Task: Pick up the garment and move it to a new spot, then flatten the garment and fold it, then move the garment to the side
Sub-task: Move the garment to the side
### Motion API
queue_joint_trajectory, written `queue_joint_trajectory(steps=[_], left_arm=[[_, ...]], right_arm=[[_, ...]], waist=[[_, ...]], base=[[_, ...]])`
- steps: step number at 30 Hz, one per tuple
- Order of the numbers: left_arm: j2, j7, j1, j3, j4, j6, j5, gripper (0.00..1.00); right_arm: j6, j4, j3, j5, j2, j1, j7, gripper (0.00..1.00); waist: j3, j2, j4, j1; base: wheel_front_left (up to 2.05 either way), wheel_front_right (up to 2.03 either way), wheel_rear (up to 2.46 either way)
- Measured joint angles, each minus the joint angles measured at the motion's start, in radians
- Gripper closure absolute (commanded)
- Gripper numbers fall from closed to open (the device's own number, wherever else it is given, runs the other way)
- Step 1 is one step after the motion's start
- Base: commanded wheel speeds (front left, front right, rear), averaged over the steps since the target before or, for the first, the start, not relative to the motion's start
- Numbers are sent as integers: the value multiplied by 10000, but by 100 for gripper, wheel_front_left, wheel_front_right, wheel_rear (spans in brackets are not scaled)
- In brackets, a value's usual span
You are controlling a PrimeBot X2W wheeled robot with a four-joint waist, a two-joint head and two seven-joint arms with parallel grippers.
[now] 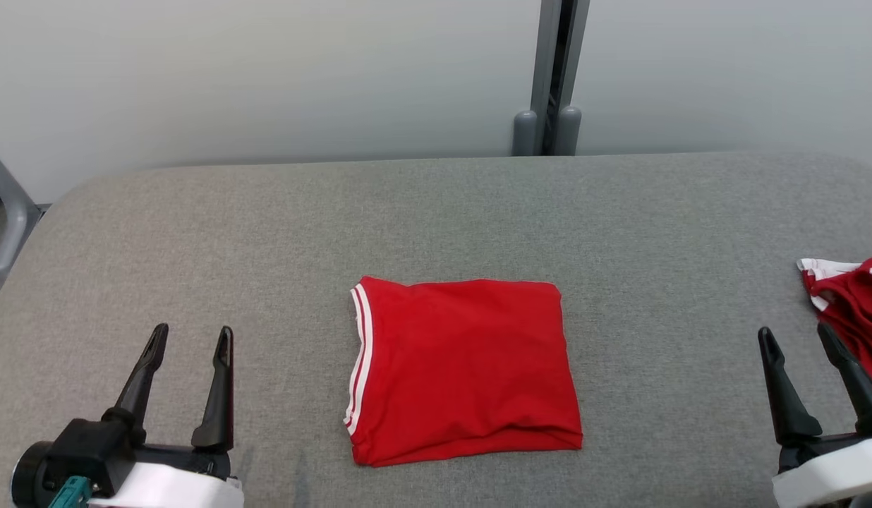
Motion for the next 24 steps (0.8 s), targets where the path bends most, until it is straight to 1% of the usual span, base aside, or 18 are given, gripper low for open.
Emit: queue_joint_trajectory(steps=[3,7,14,18,22,24], left_arm=[[-81,-109,-356,-82,-19,-38,-21,0],[-290,-437,-1066,-171,107,-88,-38,0],[-581,-897,-1858,-278,533,-234,-79,0],[-729,-1043,-2140,-341,769,-353,-79,0],[-826,-1129,-2282,-334,932,-433,-58,0],[-853,-1131,-2320,-328,982,-451,-42,0]], right_arm=[[0,86,50,10,-121,-351,81,0],[0,485,462,8,-207,-903,297,0],[0,1950,1417,290,-332,-1706,334,0],[0,2953,1795,545,-382,-2113,222,0],[2,3879,2274,756,-385,-2599,-17,0],[0,4096,2399,813,-387,-2703,-35,0]], waist=[[256,0,235,-1],[681,0,681,0],[1371,0,1636,0],[1720,0,2099,0],[1992,-1,2413,0],[2041,0,2460,0]], base=[[0,0,0],[0,0,0],[0,0,0],[0,0,0],[0,0,0],[0,0,0]])
